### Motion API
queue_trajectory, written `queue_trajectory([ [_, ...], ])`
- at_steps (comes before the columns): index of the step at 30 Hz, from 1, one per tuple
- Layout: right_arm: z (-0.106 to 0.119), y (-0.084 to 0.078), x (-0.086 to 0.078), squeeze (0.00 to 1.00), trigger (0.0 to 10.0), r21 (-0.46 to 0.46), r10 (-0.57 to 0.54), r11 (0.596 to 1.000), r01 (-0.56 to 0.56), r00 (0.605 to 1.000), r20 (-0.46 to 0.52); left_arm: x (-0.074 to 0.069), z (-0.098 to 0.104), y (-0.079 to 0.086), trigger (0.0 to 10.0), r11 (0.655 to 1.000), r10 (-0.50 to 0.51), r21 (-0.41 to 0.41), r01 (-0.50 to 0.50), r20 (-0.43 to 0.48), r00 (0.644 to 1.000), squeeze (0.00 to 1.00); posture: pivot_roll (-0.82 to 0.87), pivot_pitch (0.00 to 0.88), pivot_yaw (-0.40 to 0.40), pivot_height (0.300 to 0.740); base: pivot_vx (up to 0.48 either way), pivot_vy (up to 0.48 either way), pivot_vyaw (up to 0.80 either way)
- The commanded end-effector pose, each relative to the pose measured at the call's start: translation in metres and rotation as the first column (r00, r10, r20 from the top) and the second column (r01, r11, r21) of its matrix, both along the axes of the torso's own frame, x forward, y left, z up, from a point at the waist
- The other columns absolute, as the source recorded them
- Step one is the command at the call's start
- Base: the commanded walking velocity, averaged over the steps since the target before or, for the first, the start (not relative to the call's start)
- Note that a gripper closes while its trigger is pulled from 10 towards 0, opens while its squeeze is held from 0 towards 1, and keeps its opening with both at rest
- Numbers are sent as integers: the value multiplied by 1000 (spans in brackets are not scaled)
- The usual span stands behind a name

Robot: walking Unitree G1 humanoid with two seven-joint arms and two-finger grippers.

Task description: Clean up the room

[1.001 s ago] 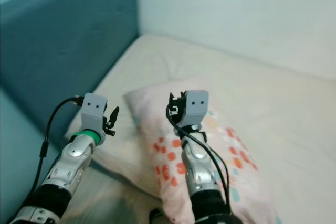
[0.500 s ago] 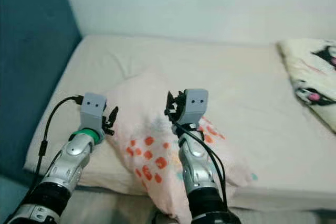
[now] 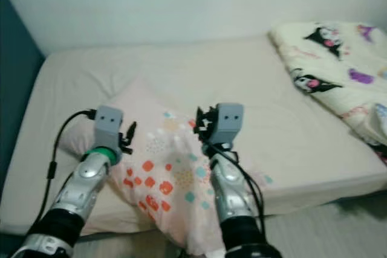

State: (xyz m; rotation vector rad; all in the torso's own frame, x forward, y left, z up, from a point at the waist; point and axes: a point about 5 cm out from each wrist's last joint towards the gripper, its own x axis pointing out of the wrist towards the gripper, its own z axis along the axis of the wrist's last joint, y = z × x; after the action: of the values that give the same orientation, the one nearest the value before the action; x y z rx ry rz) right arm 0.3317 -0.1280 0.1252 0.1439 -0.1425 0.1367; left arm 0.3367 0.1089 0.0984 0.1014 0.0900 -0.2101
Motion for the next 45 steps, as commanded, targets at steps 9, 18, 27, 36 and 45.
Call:
queue_trajectory([
  [9,-7,9,-4,0,10000,-44,21,999,-21,1000,-10,-4,-8,8,10000,1000,24,-2,-24,-33,999,0,-85,42,87,711,0,169,-444],
  [18,-7,11,-4,0,10000,-48,28,998,-29,1000,-7,-4,-8,8,10000,1000,27,-3,-28,-31,999,0,-84,43,86,711,0,480,0],
  [27,-7,11,-4,0,10000,-52,33,998,-33,999,-3,-4,-8,8,10000,999,33,-2,-33,-31,999,0,-85,44,85,711,0,437,0],
  [36,-6,12,-4,0,10000,-53,35,998,-35,999,0,-4,-8,9,10000,999,35,-3,-35,-23,999,0,-84,45,85,711,0,383,0],
  [45,-7,13,-4,0,10000,-54,34,998,-34,999,-1,-5,-3,5,10000,998,11,55,-12,36,999,0,-86,43,89,711,0,-360,0],
])
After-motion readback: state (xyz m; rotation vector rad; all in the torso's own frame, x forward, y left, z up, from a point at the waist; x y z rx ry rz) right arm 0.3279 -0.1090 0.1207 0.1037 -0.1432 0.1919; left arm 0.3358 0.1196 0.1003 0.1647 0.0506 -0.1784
